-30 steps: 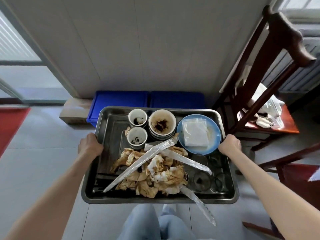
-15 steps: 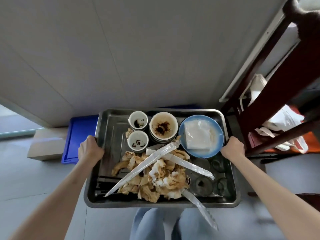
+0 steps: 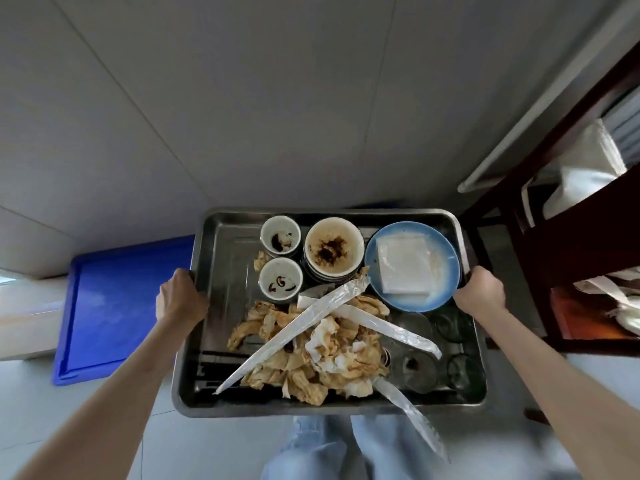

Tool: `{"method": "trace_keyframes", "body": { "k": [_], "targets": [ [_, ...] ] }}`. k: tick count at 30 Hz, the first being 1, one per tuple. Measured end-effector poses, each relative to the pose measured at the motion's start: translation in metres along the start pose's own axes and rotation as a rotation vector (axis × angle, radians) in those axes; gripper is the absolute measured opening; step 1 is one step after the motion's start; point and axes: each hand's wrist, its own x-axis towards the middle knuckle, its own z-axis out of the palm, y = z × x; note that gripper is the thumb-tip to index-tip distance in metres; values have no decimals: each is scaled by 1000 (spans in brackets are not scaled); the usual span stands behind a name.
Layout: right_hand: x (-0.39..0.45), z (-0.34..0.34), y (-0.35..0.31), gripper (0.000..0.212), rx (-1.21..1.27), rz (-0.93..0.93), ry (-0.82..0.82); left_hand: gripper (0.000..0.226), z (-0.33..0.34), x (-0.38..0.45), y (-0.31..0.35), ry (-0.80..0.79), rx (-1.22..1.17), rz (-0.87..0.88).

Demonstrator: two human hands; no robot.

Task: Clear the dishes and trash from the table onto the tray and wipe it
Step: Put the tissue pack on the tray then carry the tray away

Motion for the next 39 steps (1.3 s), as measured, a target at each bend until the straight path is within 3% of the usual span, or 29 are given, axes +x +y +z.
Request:
{"method": "trace_keyframes", "body": {
  "k": [17,39],
  "targets": [
    [197,142,2,32,-56,-98,-89,22,198,117,36,-31,-58,-87],
    [248,191,-10,34,-32,-30,-181,17,260,164,39,-27,-57,-120]
  ]
}}
